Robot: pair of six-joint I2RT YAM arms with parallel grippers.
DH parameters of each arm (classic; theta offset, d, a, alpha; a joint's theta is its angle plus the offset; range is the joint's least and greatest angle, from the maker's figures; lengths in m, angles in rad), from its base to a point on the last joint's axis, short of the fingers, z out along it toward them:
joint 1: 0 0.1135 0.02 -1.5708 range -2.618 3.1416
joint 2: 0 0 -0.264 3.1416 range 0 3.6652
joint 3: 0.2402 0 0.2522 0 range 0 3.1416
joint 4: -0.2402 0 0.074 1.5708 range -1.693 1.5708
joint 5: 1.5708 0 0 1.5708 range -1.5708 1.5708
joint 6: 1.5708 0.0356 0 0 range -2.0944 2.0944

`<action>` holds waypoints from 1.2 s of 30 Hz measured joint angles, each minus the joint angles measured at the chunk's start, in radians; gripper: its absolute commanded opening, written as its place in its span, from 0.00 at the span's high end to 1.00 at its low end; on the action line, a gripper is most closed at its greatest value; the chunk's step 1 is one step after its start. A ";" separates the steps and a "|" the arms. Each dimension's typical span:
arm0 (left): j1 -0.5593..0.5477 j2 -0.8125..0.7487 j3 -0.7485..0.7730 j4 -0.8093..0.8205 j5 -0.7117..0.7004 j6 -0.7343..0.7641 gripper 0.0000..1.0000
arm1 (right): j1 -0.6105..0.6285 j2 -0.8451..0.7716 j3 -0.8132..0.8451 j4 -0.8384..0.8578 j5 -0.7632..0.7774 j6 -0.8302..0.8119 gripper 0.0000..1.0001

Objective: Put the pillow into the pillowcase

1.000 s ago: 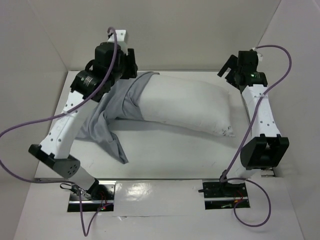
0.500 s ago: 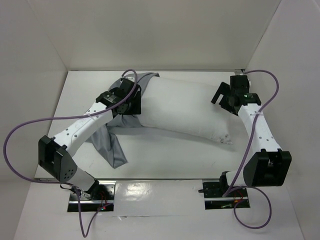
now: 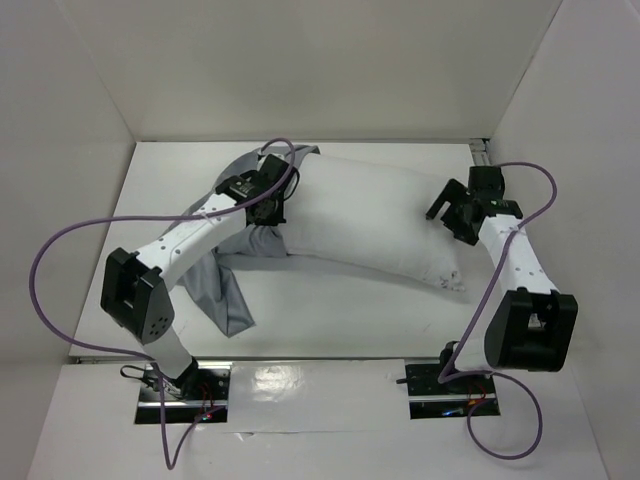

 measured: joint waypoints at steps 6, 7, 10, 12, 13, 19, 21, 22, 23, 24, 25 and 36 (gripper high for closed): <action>-0.091 0.055 0.151 -0.028 0.082 0.037 1.00 | 0.000 0.099 -0.085 0.193 -0.211 0.031 1.00; -0.119 0.083 0.208 -0.037 0.109 0.053 1.00 | 0.017 0.103 -0.090 0.221 -0.229 0.037 1.00; -0.199 0.196 0.404 -0.062 0.211 0.084 1.00 | 0.106 0.076 -0.097 0.301 -0.237 0.076 1.00; -0.243 0.301 0.566 -0.100 0.261 0.108 1.00 | 0.188 0.039 -0.098 0.330 -0.227 0.103 1.00; -0.257 0.358 0.646 -0.126 0.279 0.116 1.00 | 0.220 0.018 -0.098 0.333 -0.220 0.116 1.00; -0.266 0.444 0.718 -0.243 0.392 0.132 0.94 | 0.250 -0.113 -0.178 0.364 -0.193 0.193 1.00; -0.262 0.426 0.684 -0.254 0.408 0.132 0.74 | 0.256 -0.159 -0.222 0.386 -0.195 0.220 1.00; -0.261 0.409 0.656 -0.251 0.410 0.132 0.66 | 0.259 -0.180 -0.246 0.397 -0.196 0.232 1.00; -0.261 0.389 0.630 -0.250 0.411 0.130 0.58 | 0.264 -0.203 -0.271 0.401 -0.197 0.242 1.00; -0.262 0.372 0.614 -0.249 0.412 0.132 0.43 | 0.267 -0.225 -0.298 0.403 -0.199 0.252 1.00; -0.262 0.348 0.597 -0.248 0.411 0.132 0.36 | 0.272 -0.248 -0.325 0.402 -0.198 0.261 1.00; -0.112 0.141 0.654 -0.210 0.346 0.127 0.22 | 0.304 -0.327 -0.338 0.197 -0.147 0.206 0.03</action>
